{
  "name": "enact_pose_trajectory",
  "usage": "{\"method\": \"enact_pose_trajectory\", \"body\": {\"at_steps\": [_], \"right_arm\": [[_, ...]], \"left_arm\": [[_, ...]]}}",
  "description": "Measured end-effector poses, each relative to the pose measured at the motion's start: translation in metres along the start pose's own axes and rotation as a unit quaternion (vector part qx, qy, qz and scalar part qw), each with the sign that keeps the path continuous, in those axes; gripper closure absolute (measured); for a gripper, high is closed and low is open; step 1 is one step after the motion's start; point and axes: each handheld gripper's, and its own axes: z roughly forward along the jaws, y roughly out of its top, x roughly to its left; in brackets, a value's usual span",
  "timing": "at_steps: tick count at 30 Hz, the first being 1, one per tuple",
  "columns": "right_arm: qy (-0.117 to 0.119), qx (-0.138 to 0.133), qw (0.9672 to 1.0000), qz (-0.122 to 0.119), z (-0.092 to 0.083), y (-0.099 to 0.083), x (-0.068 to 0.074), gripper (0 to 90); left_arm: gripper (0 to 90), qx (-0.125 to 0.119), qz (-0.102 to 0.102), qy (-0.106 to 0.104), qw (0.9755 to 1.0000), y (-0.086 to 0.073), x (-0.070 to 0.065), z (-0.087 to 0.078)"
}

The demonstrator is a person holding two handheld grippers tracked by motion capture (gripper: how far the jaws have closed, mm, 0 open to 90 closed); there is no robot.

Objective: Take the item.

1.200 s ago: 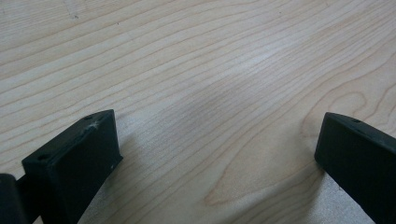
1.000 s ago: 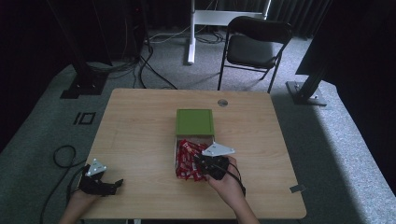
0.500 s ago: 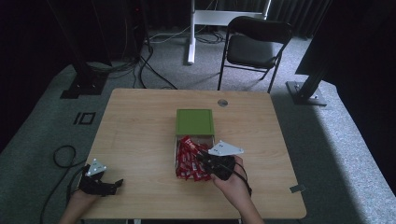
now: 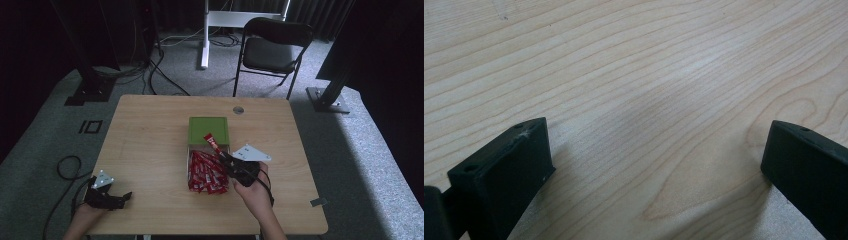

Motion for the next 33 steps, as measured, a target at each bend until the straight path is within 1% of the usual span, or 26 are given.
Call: {"method": "enact_pose_trajectory", "body": {"at_steps": [1, 3, 4, 6, 7, 9, 10, 13, 14, 16, 17, 19, 20, 21, 22, 24, 26, 28, 29, 31, 33], "right_arm": [[-0.007, 0.0, 1.0, -0.001, 0.0, 0.0, -0.002, 82.1], [-0.012, -0.007, 0.9999, 0.01, 0.0, 0.001, -0.006, 82.1], [-0.02, -0.007, 0.9997, 0.009, 0.0, 0.002, -0.008, 82.1], [-0.028, -0.011, 0.9994, 0.019, 0.0, 0.002, -0.013, 82.1], [-0.036, -0.012, 0.999, 0.021, 0.001, 0.002, -0.016, 82.0], [-0.043, -0.015, 0.9984, 0.032, 0.001, 0.002, -0.02, 82.0], [-0.047, -0.015, 0.9983, 0.033, 0.002, 0.001, -0.022, 82.0], [-0.066, -0.019, 0.9966, 0.046, 0.004, -0.002, -0.028, 82.0], [-0.072, -0.024, 0.9957, 0.054, 0.004, -0.003, -0.03, 82.0], [-0.082, -0.026, 0.9945, 0.059, 0.005, -0.005, -0.033, 81.9], [-0.09, -0.032, 0.9931, 0.068, 0.006, -0.007, -0.035, 81.9], [-0.104, -0.035, 0.9905, 0.083, 0.009, -0.01, -0.04, 81.9], [-0.115, -0.037, 0.9885, 0.091, 0.01, -0.013, -0.043, 81.9], [-0.128, -0.037, 0.9869, 0.092, 0.013, -0.016, -0.045, 81.8], [-0.129, -0.038, 0.9857, 0.101, 0.014, -0.018, -0.047, 81.9], [-0.143, -0.034, 0.9836, 0.105, 0.018, -0.022, -0.05, 81.7], [-0.145, -0.032, 0.9817, 0.119, 0.023, -0.027, -0.052, 81.4], [-0.156, -0.03, 0.9789, 0.128, 0.028, -0.032, -0.054, 81.3], [-0.156, -0.03, 0.9778, 0.136, 0.031, -0.035, -0.055, 81.3], [-0.162, -0.023, 0.9764, 0.14, 0.036, -0.04, -0.056, 81.4], [-0.162, -0.018, 0.9754, 0.148, 0.041, -0.046, -0.057, 81.6]], "left_arm": [[0.7, 0.0, 0.0, 0.0, 1.0, 0.0, 0.0, 0.0], [0.7, 0.001, 0.0, 0.0, 1.0, 0.0, 0.0, 0.0], [0.7, 0.001, 0.0, 0.0, 1.0, 0.0, 0.0, 0.0], [0.7, 0.001, 0.0, 0.0, 1.0, 0.0, 0.0, 0.0], [0.7, 0.001, 0.0, 0.0, 1.0, 0.0, 0.0, 0.0], [0.7, 0.001, 0.0, 0.0, 1.0, 0.0, 0.0, 0.0], [0.7, 0.001, 0.0, 0.0, 1.0, 0.0, 0.0, 0.0], [0.7, 0.0, 0.0, 0.0, 1.0, 0.0, 0.0, 0.0], [0.7, -0.001, 0.0, 0.0, 1.0, 0.0, 0.0, 0.0], [0.7, -0.001, 0.0, 0.0, 1.0, 0.0, 0.0, 0.0], [0.7, -0.001, -0.001, 0.0, 1.0, 0.0, 0.0, 0.0], [0.7, -0.001, 0.0, 0.001, 1.0, 0.0, 0.0, 0.0], [0.7, -0.001, 0.0, 0.001, 1.0, 0.0, 0.0, 0.0], [0.7, -0.001, 0.0, 0.001, 1.0, 0.0, 0.0, 0.0], [0.7, -0.001, -0.001, 0.0, 1.0, 0.0, 0.0, 0.0], [0.7, -0.001, -0.001, 0.0, 1.0, 0.0, 0.0, 0.0], [0.7, -0.001, 0.0, 0.0, 1.0, 0.0, 0.0, 0.0], [0.7, -0.001, 0.0, 0.0, 1.0, 0.0, 0.0, 0.0], [0.7, -0.001, 0.0, 0.0, 1.0, 0.0, 0.0, 0.0], [0.7, -0.001, 0.0, 0.0, 1.0, 0.0, 0.0, 0.0], [0.7, -0.001, 0.0, 0.0, 1.0, 0.0, 0.0, 0.0]]}}
